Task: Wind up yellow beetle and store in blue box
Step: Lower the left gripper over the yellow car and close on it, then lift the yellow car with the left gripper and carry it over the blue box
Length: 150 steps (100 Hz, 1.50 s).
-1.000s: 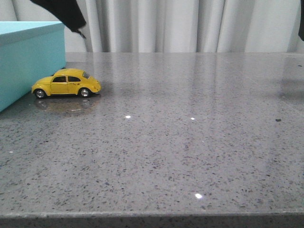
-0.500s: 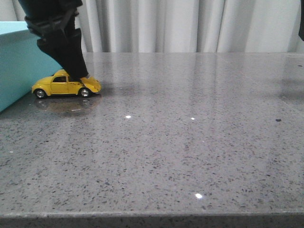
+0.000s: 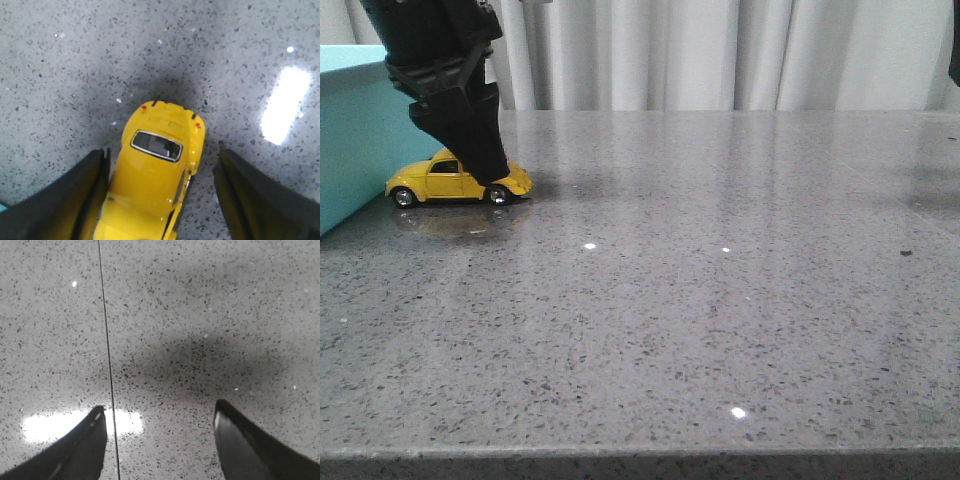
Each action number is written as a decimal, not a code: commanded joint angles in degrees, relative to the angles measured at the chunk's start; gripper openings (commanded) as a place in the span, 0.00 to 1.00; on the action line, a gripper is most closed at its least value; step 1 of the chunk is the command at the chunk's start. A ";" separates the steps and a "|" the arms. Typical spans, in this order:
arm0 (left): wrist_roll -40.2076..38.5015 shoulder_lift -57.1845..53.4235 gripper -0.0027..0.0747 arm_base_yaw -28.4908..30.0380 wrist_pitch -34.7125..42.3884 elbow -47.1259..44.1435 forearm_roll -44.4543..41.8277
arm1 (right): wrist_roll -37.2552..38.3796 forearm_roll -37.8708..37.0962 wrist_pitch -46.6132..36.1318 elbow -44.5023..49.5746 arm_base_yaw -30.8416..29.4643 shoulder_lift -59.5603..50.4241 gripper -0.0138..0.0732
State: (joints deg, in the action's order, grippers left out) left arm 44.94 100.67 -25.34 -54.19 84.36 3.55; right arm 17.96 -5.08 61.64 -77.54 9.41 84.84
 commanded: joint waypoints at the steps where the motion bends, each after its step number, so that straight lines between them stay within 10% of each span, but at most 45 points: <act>1: -0.14 -2.41 0.59 -0.18 2.39 1.55 -0.70 | -0.63 -0.61 -1.57 -1.31 -0.09 -2.38 0.70; 57: -0.24 -0.70 0.59 -0.18 2.39 1.55 -1.87 | -0.62 -0.61 -1.44 -1.31 -0.09 -2.38 0.70; 102: -0.24 -0.70 0.22 -0.18 -0.36 4.97 -2.94 | -0.62 -0.61 -1.44 -1.31 -0.09 -2.38 0.70; 150: -13.18 -1.39 0.19 0.45 -5.98 24.77 -4.68 | -0.62 -0.61 -1.31 -1.31 -0.09 -2.38 0.70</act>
State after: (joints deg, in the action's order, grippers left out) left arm 36.15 102.53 -25.34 -61.98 104.31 0.00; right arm 17.92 -5.08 61.68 -77.54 9.41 84.84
